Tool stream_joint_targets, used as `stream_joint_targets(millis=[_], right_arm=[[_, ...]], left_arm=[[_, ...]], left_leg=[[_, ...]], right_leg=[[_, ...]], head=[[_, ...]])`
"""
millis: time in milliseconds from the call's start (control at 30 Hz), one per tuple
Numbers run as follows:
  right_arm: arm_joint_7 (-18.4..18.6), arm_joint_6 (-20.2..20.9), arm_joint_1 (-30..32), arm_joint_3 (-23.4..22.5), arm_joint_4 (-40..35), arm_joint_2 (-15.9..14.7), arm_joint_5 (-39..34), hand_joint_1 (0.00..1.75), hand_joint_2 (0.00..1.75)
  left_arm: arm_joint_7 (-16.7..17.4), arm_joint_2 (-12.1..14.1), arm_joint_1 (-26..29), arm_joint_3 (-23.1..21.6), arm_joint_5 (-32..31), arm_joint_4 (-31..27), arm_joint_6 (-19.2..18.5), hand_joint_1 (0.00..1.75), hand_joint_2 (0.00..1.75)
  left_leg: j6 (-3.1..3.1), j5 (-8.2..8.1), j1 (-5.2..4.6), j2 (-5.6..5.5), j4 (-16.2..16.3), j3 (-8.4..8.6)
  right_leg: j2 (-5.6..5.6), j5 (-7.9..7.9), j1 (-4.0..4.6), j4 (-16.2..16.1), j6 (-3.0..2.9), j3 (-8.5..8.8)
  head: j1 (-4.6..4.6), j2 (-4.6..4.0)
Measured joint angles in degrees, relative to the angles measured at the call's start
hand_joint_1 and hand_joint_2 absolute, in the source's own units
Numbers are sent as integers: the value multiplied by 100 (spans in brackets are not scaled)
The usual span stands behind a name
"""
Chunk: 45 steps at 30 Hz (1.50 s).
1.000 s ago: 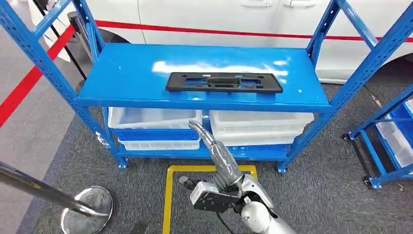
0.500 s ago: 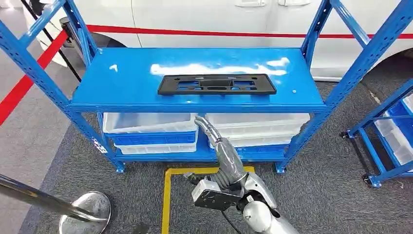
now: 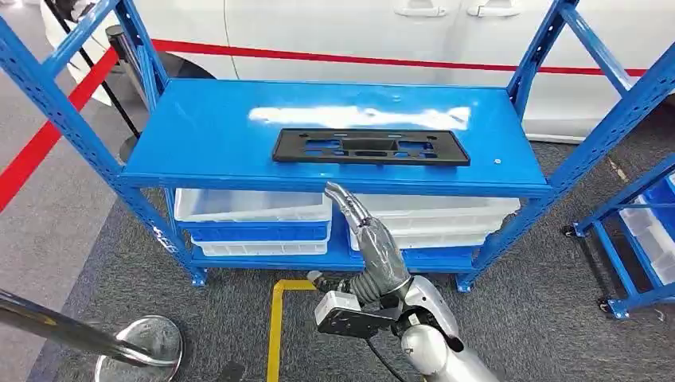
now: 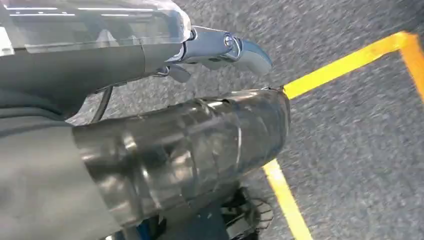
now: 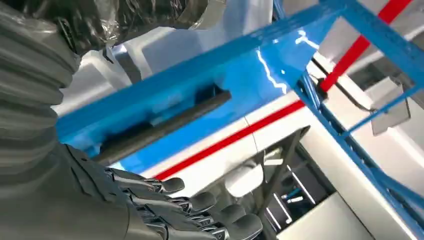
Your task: Take the parts from the cabinet and place them on the table.
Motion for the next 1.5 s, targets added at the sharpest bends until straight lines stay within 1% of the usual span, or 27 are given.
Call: stream_joint_targets(millis=[100, 167, 200, 300, 333, 400, 467, 533, 633, 667, 700, 800, 833, 867, 900, 967, 1000, 1033, 1133, 1200, 1233, 1300, 1333, 1367, 1400, 1467, 1500], right_arm=[[24, -17, -17, -24, 0, -26, 31, 0, 175], [33, -35, -17, -48, -16, -33, 46, 0, 175], [31, -50, -41, -50, -15, -39, 57, 0, 175], [35, -63, -29, -50, -13, -46, 59, 0, 175], [35, -65, -26, -50, -13, -53, 59, 0, 175], [35, -65, -25, -50, -13, -55, 59, 0, 175], [35, -65, -28, -50, -13, -55, 59, 0, 175], [44, -76, -37, -50, -11, -59, 61, 0, 175], [51, -92, -33, -55, -18, -61, 101, 0, 175], [61, -96, -31, -64, -33, -63, 112, 0, 175], [57, -100, -38, -75, -35, -66, 116, 0, 175], [61, -98, -29, -88, -33, -81, 122, 0, 175], [66, -98, -9, -88, -33, -98, 125, 0, 175], [70, -98, -1, -88, -33, -107, 125, 0, 175], [70, -98, 0, -88, -33, -112, 125, 0, 175], [70, -98, -5, -92, -33, -114, 129, 0, 175], [70, -92, -5, -94, -27, -118, 131, 0, 175], [77, -87, -12, -94, -15, -122, 136, 0, 175], [79, -87, -15, -96, -7, -125, 142, 0, 175], [77, -76, -18, -96, 0, -120, 155, 0, 175], [81, -74, -37, -96, 4, -120, 162, 0, 175], [92, -68, -37, -96, 15, -120, 177, 0, 175], [99, -65, -31, -96, 33, -120, 184, 0, 175], [114, -63, -31, -96, 48, -120, 190, 0, 175], [121, -59, -31, -96, 59, -120, 197, 0, 175], [134, -46, -34, -96, 65, -120, 212, 0, 175], [136, -35, -37, -96, 65, -120, 219, 0, 175]], left_arm=[[7, 4, -21, -2, 0, 0, 0, 0, 0], [11, 7, -31, -4, 0, 0, -2, 0, 0], [11, 7, -38, -4, -2, 0, -2, 0, 0], [13, 7, -28, -7, -2, 0, -2, 0, 0], [13, 7, -10, -7, -2, 0, -2, 0, 0], [15, 7, 3, -7, -2, 0, -2, 0, 0], [15, 18, -1, -7, -2, 0, -2, 0, 0], [15, 22, -18, -7, -2, 4, -2, 0, 0], [17, 24, -5, -7, 0, 4, 11, 0, 0], [20, 17, 1, -7, 0, 4, 11, 0, 0], [18, 18, -6, -7, 0, 4, 18, 0, 0], [26, 18, -24, -7, 0, 4, 18, 0, 0], [31, 18, -17, -7, 0, 4, 22, 0, 0], [33, 20, -8, -7, 0, 4, 26, 0, 0], [35, 18, 0, -7, 0, 4, 35, 0, 0], [35, 11, -2, -7, 0, 4, 35, 0, 0], [37, 2, 11, -9, -2, 9, 35, 0, 0], [44, 0, -15, -9, -2, 17, 37, 0, 0], [66, 0, -22, -11, -2, 17, 42, 0, 0], [70, 2, -28, -13, -2, 17, 44, 0, 0], [72, 2, -37, -13, -2, 17, 44, 0, 0], [77, 2, -39, -15, -4, 17, 44, 0, 0], [77, 2, -24, -17, -4, 17, 44, 0, 0], [83, 2, 4, -17, -4, 17, 42, 0, 0], [83, 2, 25, -17, -4, 20, 39, 0, 0], [85, 2, 22, -17, -6, 20, 37, 0, 0], [85, 4, 24, -22, -11, 20, 37, 0, 0]], left_leg=[[-90, -19, 35, 21, -57, 5], [-148, -77, 23, 31, -42, 54], [-169, -194, 22, 26, 234, -63], [-235, -625, 54, 29, 1495, -828], [-251, -589, 57, 29, 1679, -994], [-258, -90, 71, 30, 1273, -962], [-224, 586, 79, 36, 158, -575], [-157, 402, 33, 20, 33, -457], [-52, 358, 17, 7, 44, -453], [-14, 361, 62, 10, -19, -386], [9, 347, 62, 10, -38, -345], [77, 261, 63, 17, -41, -268], [78, 223, 62, 14, -38, -230], [75, 181, 62, 8, -36, -176], [70, 130, 62, 0, -34, -101], [40, 17, 61, -11, -36, 71], [15, -32, 71, -10, -54, 89], [-32, -63, 36, -26, -35, 122], [-109, -83, 46, 8, -102, 121], [-174, -190, 31, 19, -1, 172], [-185, -309, 39, 16, 309, 18], [-227, -625, 50, 18, 1238, -553], [-246, -662, 52, 19, 1576, -798], [-255, -593, 52, 19, 1695, -943], [-253, -367, 52, 19, 1542, -955], [-221, 340, 51, 20, 605, -659], [-189, 520, 48, 26, 195, -542]], right_leg=[[17, -76, 33, -140, -44, 65], [10, -56, -57, -305, -67, 222], [5, -80, -66, -347, -107, 291], [-11, -182, -57, -344, -150, 390], [-5, -213, -57, -339, -149, 423], [23, -304, -60, -319, -128, 531], [26, -449, -63, -271, -76, 670], [28, -515, -32, -234, 5, 632], [17, -546, -37, -295, 83, 675], [18, -599, -55, -267, 125, 681], [13, -644, -59, -118, 149, 641], [11, -1114, -78, 1221, 220, -181], [11, -1128, -82, 1542, 229, -432], [11, -986, -87, 1564, 228, -542], [11, -696, -91, 1320, 215, -510], [12, 42, -84, 334, 150, -178], [14, 161, -61, 19, 105, -57], [4, 105, -4, -50, 84, -15], [27, -31, 4, -156, 13, 31], [26, -47, -74, -309, -41, 213], [5, -72, -82, -323, -83, 261], [-11, -132, -73, -323, -124, 311], [-10, -165, -70, -320, -128, 341], [-1, -199, -69, -311, -131, 375], [18, -242, -68, -295, -124, 424], [32, -357, -69, -246, -93, 538], [31, -416, -69, -226, -68, 566]], head=[[7, 0], [0, 0], [-31, 0], [-28, 0], [-35, 0], [-33, 0], [-31, 0], [-37, 0], [-31, 0], [-35, 0], [-17, 0], [-20, 0], [-20, 0], [-20, 0], [-20, 0], [-20, 0], [-13, 0], [-37, 0], [-26, 0], [-32, 0], [-72, 0], [-72, 0], [-66, 0], [-70, 0], [-68, 0], [-70, 0], [-66, 0]])
